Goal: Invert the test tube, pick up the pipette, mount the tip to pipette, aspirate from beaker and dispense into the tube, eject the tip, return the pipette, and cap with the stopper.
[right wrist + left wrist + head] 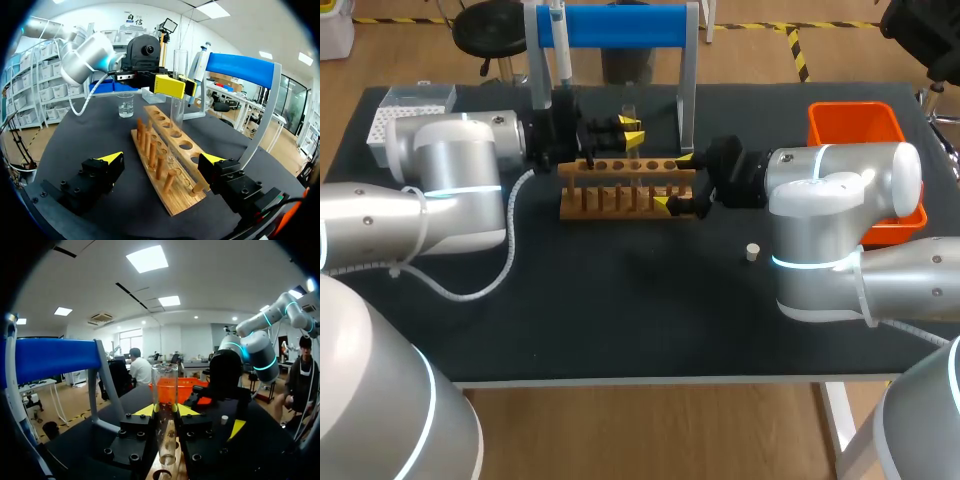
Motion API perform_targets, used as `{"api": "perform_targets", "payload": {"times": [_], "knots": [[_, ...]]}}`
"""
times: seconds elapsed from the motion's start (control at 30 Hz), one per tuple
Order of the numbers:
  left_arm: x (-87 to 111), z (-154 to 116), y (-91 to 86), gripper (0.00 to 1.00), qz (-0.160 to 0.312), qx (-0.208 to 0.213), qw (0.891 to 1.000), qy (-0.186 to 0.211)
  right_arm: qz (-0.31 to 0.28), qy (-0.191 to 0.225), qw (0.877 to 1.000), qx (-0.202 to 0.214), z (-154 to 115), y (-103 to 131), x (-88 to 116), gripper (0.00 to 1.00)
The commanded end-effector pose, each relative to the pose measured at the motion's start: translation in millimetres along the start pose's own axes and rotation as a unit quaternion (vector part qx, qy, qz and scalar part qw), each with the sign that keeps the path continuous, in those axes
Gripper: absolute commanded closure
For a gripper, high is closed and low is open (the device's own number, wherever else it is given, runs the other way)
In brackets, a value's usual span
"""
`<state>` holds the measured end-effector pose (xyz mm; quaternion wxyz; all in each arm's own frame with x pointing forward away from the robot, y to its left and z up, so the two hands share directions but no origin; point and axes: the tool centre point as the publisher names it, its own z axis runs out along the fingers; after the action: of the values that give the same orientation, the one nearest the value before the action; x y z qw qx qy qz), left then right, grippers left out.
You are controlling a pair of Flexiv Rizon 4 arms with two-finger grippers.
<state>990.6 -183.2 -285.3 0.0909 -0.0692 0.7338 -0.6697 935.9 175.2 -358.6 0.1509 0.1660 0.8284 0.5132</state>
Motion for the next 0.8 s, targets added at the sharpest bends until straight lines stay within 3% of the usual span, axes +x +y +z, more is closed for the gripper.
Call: {"api": "perform_targets", "payload": {"times": [0.03, 0.53, 0.8], "knots": [[-3.2, 0.3, 2.7, 1.00, 0.002, 0.002, 1.000, 0.003, 0.000, -0.003, 1.000, -0.001, 1.2, -0.5, 1.4, 0.00], [0.2, 5.4, -6.3, 1.00, 0.006, -0.021, 1.000, 0.016, 0.000, -0.003, 1.000, -0.001, 1.2, -0.5, 1.4, 0.00], [2.5, 8.2, -2.4, 1.00, -0.001, -0.022, 1.000, 0.018, 0.000, -0.003, 1.000, -0.001, 1.2, -0.5, 1.4, 0.00]]}}
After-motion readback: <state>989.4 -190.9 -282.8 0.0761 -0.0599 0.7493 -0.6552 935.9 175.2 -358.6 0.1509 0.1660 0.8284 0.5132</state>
